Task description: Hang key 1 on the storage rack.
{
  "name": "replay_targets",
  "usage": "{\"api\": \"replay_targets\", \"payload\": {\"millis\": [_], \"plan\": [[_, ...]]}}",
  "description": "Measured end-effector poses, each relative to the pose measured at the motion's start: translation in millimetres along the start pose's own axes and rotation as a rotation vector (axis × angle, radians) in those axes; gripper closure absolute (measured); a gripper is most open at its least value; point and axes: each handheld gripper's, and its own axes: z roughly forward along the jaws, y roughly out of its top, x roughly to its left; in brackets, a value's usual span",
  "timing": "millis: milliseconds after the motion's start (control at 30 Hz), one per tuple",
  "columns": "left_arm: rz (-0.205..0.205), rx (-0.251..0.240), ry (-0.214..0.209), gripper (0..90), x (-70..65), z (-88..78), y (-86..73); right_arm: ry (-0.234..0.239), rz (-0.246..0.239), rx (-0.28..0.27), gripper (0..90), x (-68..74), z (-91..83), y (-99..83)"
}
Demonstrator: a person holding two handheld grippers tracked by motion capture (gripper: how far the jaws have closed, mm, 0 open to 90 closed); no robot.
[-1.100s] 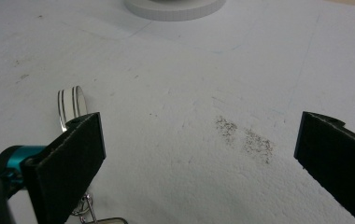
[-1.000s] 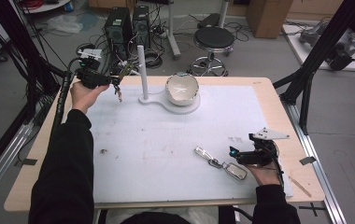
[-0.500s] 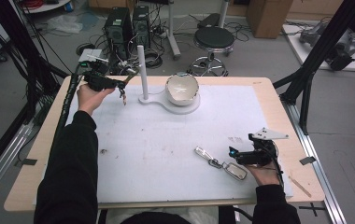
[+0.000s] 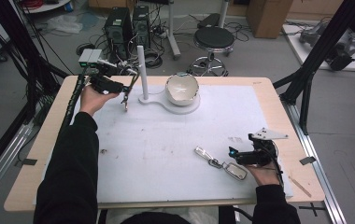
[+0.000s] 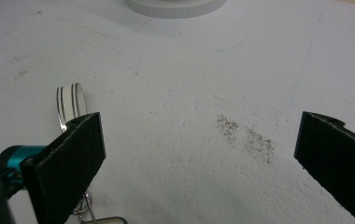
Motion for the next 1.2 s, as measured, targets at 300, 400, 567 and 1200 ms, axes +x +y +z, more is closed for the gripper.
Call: {"api": "replay_targets", "payload": {"millis": [300, 400, 567, 1200], "plan": [[0.049, 0.029, 0.040, 30.4, -6.7, -4.6, 0.8, 0.002, -0.001, 0.002, 1.0, 0.5, 0.5, 0.0], [0.060, 0.034, 0.040, 17.0, -9.8, -4.9, 0.4, 0.001, -0.002, 0.003, 0.9, 0.2, 0.7, 0.0], [0.054, 0.018, 0.004, 7.7, -13.6, -7.1, -0.7, 0.002, -0.003, 0.003, 0.9, 0.5, 0.5, 0.0], [0.070, -0.019, -0.009, 5.6, -28.6, -26.8, -21.5, 0.005, -0.003, 0.000, 0.9, 1.0, -1.2, -0.4]]}}
